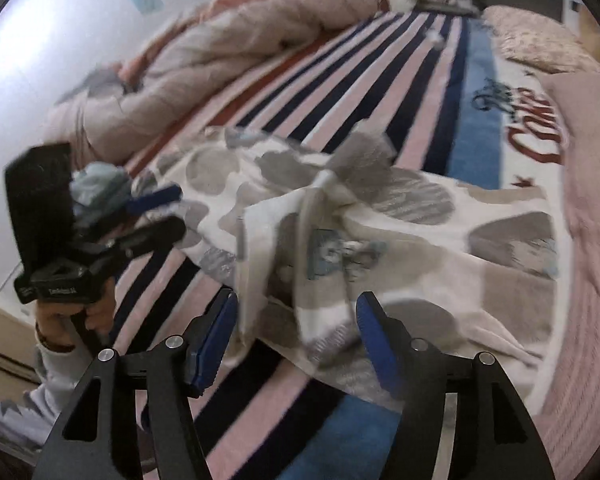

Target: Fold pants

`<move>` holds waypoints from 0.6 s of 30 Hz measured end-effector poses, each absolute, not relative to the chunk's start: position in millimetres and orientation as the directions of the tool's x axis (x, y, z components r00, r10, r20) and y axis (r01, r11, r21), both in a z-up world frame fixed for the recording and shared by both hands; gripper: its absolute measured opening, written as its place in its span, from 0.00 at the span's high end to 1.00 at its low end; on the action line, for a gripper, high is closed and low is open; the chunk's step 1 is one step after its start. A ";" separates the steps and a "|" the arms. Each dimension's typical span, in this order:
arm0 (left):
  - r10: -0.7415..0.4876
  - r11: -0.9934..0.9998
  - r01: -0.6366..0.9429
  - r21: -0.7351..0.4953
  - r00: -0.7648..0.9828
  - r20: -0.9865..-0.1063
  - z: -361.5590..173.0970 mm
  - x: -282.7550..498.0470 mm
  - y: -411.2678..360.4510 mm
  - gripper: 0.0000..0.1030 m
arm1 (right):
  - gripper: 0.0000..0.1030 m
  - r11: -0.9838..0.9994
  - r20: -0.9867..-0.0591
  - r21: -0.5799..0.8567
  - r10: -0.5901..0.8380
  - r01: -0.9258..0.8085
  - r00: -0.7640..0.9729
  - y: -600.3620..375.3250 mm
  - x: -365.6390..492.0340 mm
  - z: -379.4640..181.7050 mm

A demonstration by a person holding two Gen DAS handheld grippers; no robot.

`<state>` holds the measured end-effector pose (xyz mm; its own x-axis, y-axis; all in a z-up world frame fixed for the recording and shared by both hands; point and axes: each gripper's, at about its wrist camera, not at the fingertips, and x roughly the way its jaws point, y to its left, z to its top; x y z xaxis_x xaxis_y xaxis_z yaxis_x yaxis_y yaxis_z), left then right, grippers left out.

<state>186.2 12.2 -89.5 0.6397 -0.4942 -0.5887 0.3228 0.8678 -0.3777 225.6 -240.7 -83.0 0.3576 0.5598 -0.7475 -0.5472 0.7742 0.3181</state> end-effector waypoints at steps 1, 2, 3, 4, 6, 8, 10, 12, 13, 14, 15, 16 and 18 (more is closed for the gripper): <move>-0.513 0.857 0.330 -0.396 0.624 -0.589 -90.3 186.0 8.0 0.14 | 0.44 0.787 -0.739 0.301 0.550 -0.539 0.390 -249.6 223.0 -85.1; -0.532 0.845 0.337 -0.416 0.606 -0.591 -91.7 185.8 2.5 0.14 | 0.44 0.801 -0.732 0.285 0.536 -0.526 0.421 -259.0 220.5 -88.8; -0.543 0.838 0.338 -0.428 0.596 -0.592 -92.6 185.2 -1.9 0.14 | 0.44 0.809 -0.726 0.283 0.532 -0.516 0.436 -263.3 220.7 -92.2; -0.551 0.833 0.337 -0.439 0.584 -0.596 -93.8 185.4 -6.3 0.14 | 0.44 0.813 -0.716 0.291 0.535 -0.505 0.449 -270.0 219.6 -96.3; -0.581 0.812 0.343 -0.473 0.555 -0.595 -96.3 186.6 -15.1 0.14 | 0.44 0.804 -0.689 0.325 0.562 -0.499 0.457 -282.2 217.6 -106.5; -0.615 0.786 0.357 -0.504 0.536 -0.579 -96.1 188.6 -22.4 0.14 | 0.44 0.794 -0.671 0.356 0.584 -0.493 0.456 -289.1 215.3 -114.5; -0.641 0.765 0.367 -0.530 0.523 -0.562 -94.4 191.3 -27.2 0.14 | 0.44 0.777 -0.653 0.385 0.610 -0.497 0.448 -295.1 213.9 -122.0; -0.653 0.753 0.362 -0.549 0.510 -0.560 -93.8 199.1 -33.2 0.14 | 0.44 0.766 -0.638 0.404 0.628 -0.500 0.446 -295.4 213.9 -125.7; -0.650 0.755 0.351 -0.553 0.506 -0.567 -94.7 205.2 -35.9 0.14 | 0.44 0.761 -0.632 0.412 0.635 -0.501 0.445 -294.3 214.0 -127.3; -0.647 0.758 0.345 -0.553 0.504 -0.573 -96.0 209.6 -37.6 0.14 | 0.44 0.754 -0.623 0.422 0.645 -0.504 0.443 -295.0 214.9 -129.1; -0.641 0.763 0.336 -0.552 0.500 -0.582 -97.9 215.9 -41.0 0.14 | 0.44 0.748 -0.618 0.429 0.652 -0.506 0.440 -295.2 214.7 -130.8; -0.628 0.774 0.319 -0.546 0.498 -0.598 -100.5 222.3 -43.7 0.14 | 0.44 0.739 -0.610 0.440 0.662 -0.510 0.434 -295.8 215.5 -132.6; -0.582 0.808 0.274 -0.521 0.504 -0.638 -106.6 234.3 -46.2 0.14 | 0.44 0.726 -0.600 0.454 0.677 -0.516 0.426 -297.1 215.1 -135.5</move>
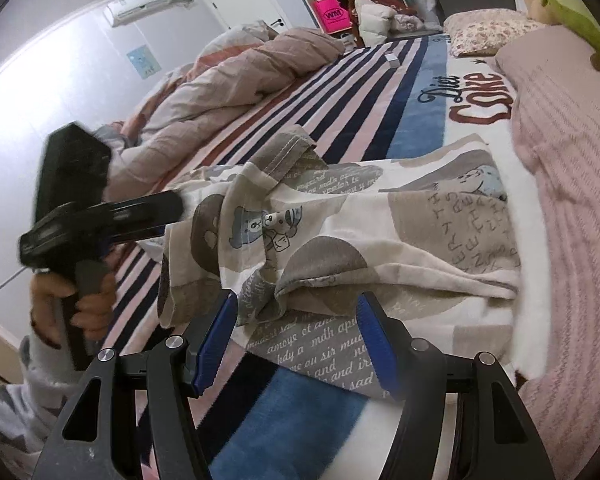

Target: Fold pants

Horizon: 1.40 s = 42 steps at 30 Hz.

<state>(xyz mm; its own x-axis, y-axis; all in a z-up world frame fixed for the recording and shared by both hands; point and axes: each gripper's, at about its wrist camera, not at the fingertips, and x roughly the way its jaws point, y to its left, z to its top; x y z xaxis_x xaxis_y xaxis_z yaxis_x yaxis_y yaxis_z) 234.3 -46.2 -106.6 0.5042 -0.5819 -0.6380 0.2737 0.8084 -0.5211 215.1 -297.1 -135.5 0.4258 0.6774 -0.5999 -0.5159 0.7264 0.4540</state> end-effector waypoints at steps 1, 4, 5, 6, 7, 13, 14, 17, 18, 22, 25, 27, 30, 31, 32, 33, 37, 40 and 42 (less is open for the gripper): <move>-0.548 0.831 0.249 -0.497 0.517 -0.657 -109.3 241.5 -47.3 0.14 | 0.44 0.720 -0.595 0.461 0.684 -0.518 0.421 -296.7 215.7 -136.7; -0.489 0.864 0.198 -0.462 0.546 -0.680 -114.6 259.7 -48.8 0.14 | 0.44 0.706 -0.586 0.477 0.699 -0.524 0.410 -295.5 217.5 -140.5; -0.475 0.871 0.192 -0.451 0.558 -0.681 -114.4 266.7 -49.4 0.21 | 0.44 0.703 -0.583 0.479 0.703 -0.526 0.408 -295.1 218.0 -141.5; -0.470 0.875 0.195 -0.444 0.562 -0.680 -114.1 271.6 -50.6 0.40 | 0.44 0.702 -0.582 0.481 0.704 -0.526 0.407 -295.0 218.9 -142.2; -0.470 0.876 0.201 -0.438 0.561 -0.681 -113.4 275.9 -51.8 0.52 | 0.44 0.701 -0.581 0.482 0.705 -0.526 0.407 -295.1 219.3 -142.6; -0.460 0.887 0.296 -0.354 0.636 -0.619 -79.3 273.6 -52.9 0.96 | 0.44 0.706 -0.581 0.477 0.700 -0.523 0.415 -298.0 216.4 -140.8; -0.451 0.892 0.308 -0.331 0.656 -0.605 -69.0 270.3 -50.0 0.97 | 0.44 0.708 -0.582 0.478 0.699 -0.521 0.417 -298.8 216.0 -139.9; -0.369 0.929 0.267 -0.255 0.694 -0.618 -56.7 265.4 -32.6 0.97 | 0.44 0.716 -0.583 0.473 0.691 -0.513 0.427 -300.5 215.6 -136.1; -0.315 0.949 0.235 -0.210 0.712 -0.627 -54.6 265.4 -23.3 0.97 | 0.44 0.720 -0.586 0.468 0.687 -0.511 0.431 -300.3 215.6 -134.9; -0.267 0.964 0.181 -0.196 0.681 -0.682 -66.3 276.0 9.8 0.97 | 0.43 0.729 -0.595 0.457 0.677 -0.510 0.434 -296.7 215.4 -132.4; -0.279 0.960 0.192 -0.202 0.661 -0.696 -79.1 269.3 16.5 0.96 | 0.43 0.734 -0.603 0.444 0.669 -0.514 0.434 -288.4 214.9 -131.5; -0.339 0.941 0.234 -0.246 0.636 -0.693 -84.6 257.4 9.6 0.70 | 0.43 0.737 -0.598 0.448 0.668 -0.507 0.443 -288.7 214.4 -130.8; -0.400 0.916 0.302 -0.264 0.625 -0.671 -86.6 235.9 -12.4 0.46 | 0.43 0.739 -0.591 0.457 0.668 -0.494 0.452 -292.9 213.1 -130.7; -0.410 0.910 0.326 -0.256 0.615 -0.673 -87.5 231.5 -23.0 0.45 | 0.43 0.743 -0.591 0.457 0.665 -0.489 0.457 -295.2 211.8 -130.8; -0.421 0.903 0.351 -0.248 0.607 -0.674 -87.4 224.7 -34.8 0.42 | 0.43 0.748 -0.591 0.456 0.660 -0.483 0.464 -299.0 210.0 -130.9; -0.433 0.895 0.375 -0.242 0.598 -0.675 -89.0 217.8 -46.8 0.34 | 0.43 0.751 -0.591 0.455 0.656 -0.478 0.469 -301.1 210.2 -130.9; -0.408 0.888 0.429 -0.166 0.567 -0.716 -103.8 201.5 -84.5 0.23 | 0.43 0.758 -0.582 0.465 0.651 -0.457 0.488 -313.0 206.6 -133.3; -0.351 0.901 0.420 -0.107 0.562 -0.749 -122.8 200.0 -103.1 0.20 | 0.43 0.756 -0.577 0.479 0.654 -0.446 0.490 -318.5 205.1 -137.7; -0.294 0.923 0.380 -0.061 0.592 -0.750 -130.6 201.6 -108.8 0.21 | 0.43 0.752 -0.573 0.486 0.659 -0.445 0.488 -320.2 204.3 -139.2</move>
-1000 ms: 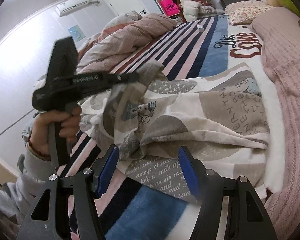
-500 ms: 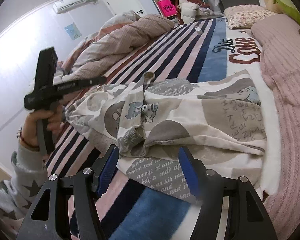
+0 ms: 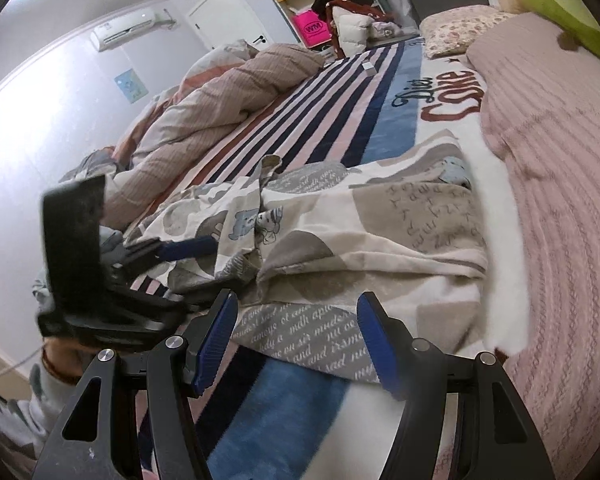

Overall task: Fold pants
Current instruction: 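Pinch the pants fabric with the left tool and lift it up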

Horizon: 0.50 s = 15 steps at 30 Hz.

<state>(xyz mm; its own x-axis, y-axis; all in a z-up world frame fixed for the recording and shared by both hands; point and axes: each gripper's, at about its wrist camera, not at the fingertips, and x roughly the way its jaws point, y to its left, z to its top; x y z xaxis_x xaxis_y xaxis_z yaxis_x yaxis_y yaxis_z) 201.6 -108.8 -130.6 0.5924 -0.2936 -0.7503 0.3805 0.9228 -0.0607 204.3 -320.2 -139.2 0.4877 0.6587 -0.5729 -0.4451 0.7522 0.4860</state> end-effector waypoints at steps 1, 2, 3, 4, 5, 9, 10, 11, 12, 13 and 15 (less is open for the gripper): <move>-0.278 0.930 0.363 -0.051 0.606 -0.746 -132.4 201.7 -109.3 0.24 | 0.43 0.751 -0.572 0.487 0.660 -0.445 0.488 -321.0 203.9 -139.8; -0.255 0.940 0.337 -0.043 0.617 -0.744 -133.7 203.1 -108.4 0.43 | 0.43 0.751 -0.570 0.489 0.660 -0.443 0.489 -322.1 203.5 -140.6; -0.239 0.948 0.317 -0.039 0.623 -0.745 -134.0 203.7 -106.1 0.71 | 0.43 0.751 -0.569 0.490 0.660 -0.442 0.490 -323.0 202.9 -141.2; -0.230 0.954 0.296 -0.046 0.626 -0.746 -132.8 203.9 -100.4 0.83 | 0.43 0.751 -0.568 0.493 0.661 -0.440 0.491 -323.5 202.6 -142.0; -0.230 0.957 0.284 -0.056 0.629 -0.743 -132.4 204.6 -95.7 0.90 | 0.43 0.749 -0.566 0.497 0.663 -0.438 0.490 -324.7 201.7 -143.1; -0.167 0.982 0.181 -0.056 0.683 -0.711 -122.0 193.3 -64.8 0.97 | 0.43 0.746 -0.563 0.507 0.666 -0.433 0.489 -326.2 199.4 -144.6; -0.151 0.986 0.155 -0.061 0.683 -0.715 -121.5 190.5 -54.8 0.97 | 0.43 0.746 -0.563 0.507 0.666 -0.431 0.490 -325.9 200.3 -144.5; -0.145 0.988 0.140 -0.067 0.679 -0.719 -123.5 189.4 -49.2 0.97 | 0.43 0.746 -0.562 0.509 0.666 -0.430 0.490 -325.6 200.7 -144.4; -0.135 0.990 0.120 -0.073 0.669 -0.731 -127.5 188.9 -41.8 0.96 | 0.43 0.745 -0.562 0.510 0.667 -0.430 0.490 -324.8 200.2 -144.1; -0.121 0.992 0.102 -0.072 0.651 -0.749 -132.5 188.6 -34.8 0.94 | 0.43 0.744 -0.561 0.511 0.668 -0.431 0.489 -324.4 199.9 -143.7; -0.110 0.994 0.075 -0.081 0.642 -0.759 -135.8 188.0 -25.0 0.94 | 0.43 0.743 -0.560 0.510 0.669 -0.434 0.488 -322.7 198.1 -143.1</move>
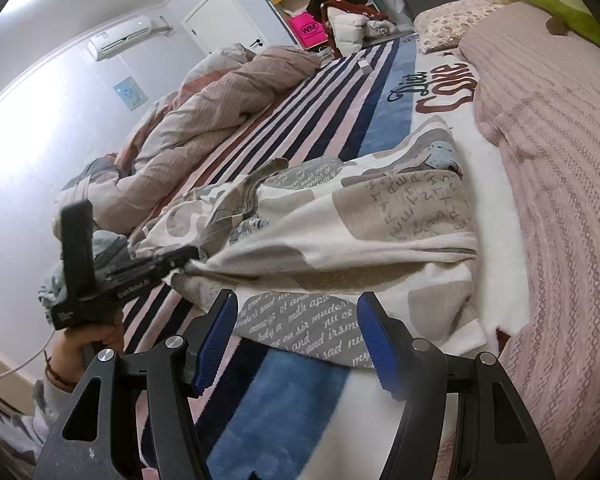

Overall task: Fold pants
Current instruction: 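Pinch the pants fabric with the left tool and lift it up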

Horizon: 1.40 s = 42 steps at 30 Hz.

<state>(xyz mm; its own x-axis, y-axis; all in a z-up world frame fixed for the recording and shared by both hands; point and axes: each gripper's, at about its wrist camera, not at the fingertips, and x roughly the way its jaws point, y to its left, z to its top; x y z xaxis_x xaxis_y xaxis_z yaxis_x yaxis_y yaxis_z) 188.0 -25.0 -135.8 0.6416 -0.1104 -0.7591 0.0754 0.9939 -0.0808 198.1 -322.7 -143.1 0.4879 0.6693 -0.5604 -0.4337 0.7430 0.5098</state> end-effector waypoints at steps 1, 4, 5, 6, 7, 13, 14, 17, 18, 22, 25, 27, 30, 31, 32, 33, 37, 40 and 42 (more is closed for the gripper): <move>-0.110 0.994 0.066 -0.089 0.648 -0.754 -132.7 187.8 -21.3 0.94 | 0.43 0.742 -0.560 0.509 0.670 -0.436 0.487 -321.5 197.5 -142.7; -0.162 0.987 0.101 -0.128 0.689 -0.706 -115.1 184.3 -20.8 0.64 | 0.43 0.738 -0.560 0.510 0.674 -0.441 0.482 -318.5 196.3 -141.9; -0.182 0.983 0.120 -0.138 0.695 -0.696 -111.1 184.8 -22.8 0.44 | 0.43 0.738 -0.560 0.510 0.675 -0.442 0.481 -317.7 196.2 -142.0; -0.199 0.980 0.145 -0.137 0.699 -0.687 -106.8 187.0 -27.8 0.41 | 0.43 0.737 -0.560 0.510 0.675 -0.443 0.480 -316.6 196.7 -142.1; -0.197 0.980 0.157 -0.122 0.695 -0.692 -105.3 189.6 -33.0 0.41 | 0.43 0.737 -0.560 0.510 0.676 -0.443 0.480 -316.1 197.5 -142.2; -0.086 0.986 0.163 0.035 0.678 -0.730 -126.0 223.1 -70.3 0.36 | 0.43 0.734 -0.559 0.517 0.679 -0.441 0.476 -317.1 201.2 -144.2; -0.031 0.986 0.140 0.090 0.685 -0.728 -130.6 228.8 -73.2 0.36 | 0.43 0.734 -0.560 0.517 0.680 -0.442 0.474 -317.6 201.2 -144.8; -0.017 0.993 0.096 0.068 0.692 -0.722 -135.2 238.7 -59.6 0.57 | 0.43 0.733 -0.561 0.518 0.680 -0.440 0.472 -319.9 200.9 -146.4; -0.012 0.997 0.066 0.047 0.693 -0.720 -134.1 239.8 -49.0 0.60 | 0.43 0.734 -0.561 0.519 0.679 -0.438 0.473 -320.9 200.7 -146.8; 0.082 0.997 -0.055 0.061 0.681 -0.728 -134.8 234.0 -9.7 0.62 | 0.43 0.730 -0.555 0.527 0.683 -0.434 0.474 -324.0 199.1 -146.0; 0.001 0.999 -0.034 -0.030 0.673 -0.740 -136.1 222.4 5.7 0.62 | 0.43 0.723 -0.545 0.532 0.691 -0.441 0.475 -322.5 197.2 -142.4; -0.103 0.991 0.008 -0.135 0.692 -0.714 -129.3 213.2 10.5 0.62 | 0.43 0.722 -0.544 0.529 0.692 -0.446 0.474 -320.2 196.4 -141.0; -0.234 0.965 0.072 -0.252 0.670 -0.704 -128.6 216.2 8.4 0.62 | 0.43 0.719 -0.545 0.528 0.695 -0.451 0.469 -316.8 195.8 -139.4; -0.264 0.958 0.092 -0.271 0.649 -0.714 -131.8 219.9 4.0 0.62 | 0.43 0.719 -0.546 0.526 0.695 -0.454 0.468 -316.0 195.0 -139.1; -0.311 0.944 0.117 -0.309 0.629 -0.713 -135.8 223.8 0.7 0.62 | 0.43 0.720 -0.547 0.524 0.694 -0.455 0.469 -315.6 194.8 -138.9; -0.341 0.932 0.126 -0.339 0.619 -0.707 -138.0 223.8 -2.2 0.62 | 0.43 0.722 -0.548 0.522 0.691 -0.454 0.471 -315.9 194.4 -139.0; -0.310 0.937 0.089 -0.339 0.665 -0.680 -127.3 220.5 2.0 0.62 | 0.43 0.729 -0.553 0.524 0.684 -0.440 0.476 -318.9 194.4 -140.7; -0.298 0.943 0.109 -0.313 0.695 -0.654 -110.5 208.6 1.2 0.44 | 0.43 0.734 -0.559 0.523 0.679 -0.433 0.476 -319.3 197.1 -142.9; -0.372 0.920 0.170 -0.354 0.666 -0.647 -107.1 208.1 -9.0 0.29 | 0.42 0.730 -0.557 0.527 0.683 -0.434 0.473 -316.9 199.8 -143.5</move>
<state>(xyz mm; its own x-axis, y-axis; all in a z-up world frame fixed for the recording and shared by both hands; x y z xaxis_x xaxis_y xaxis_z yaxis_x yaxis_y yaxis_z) 208.1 -9.0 -107.1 0.6659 -0.3718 -0.6468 0.1698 0.9198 -0.3539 199.8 -316.9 -143.5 0.4728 0.6832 -0.5565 -0.4342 0.7302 0.5275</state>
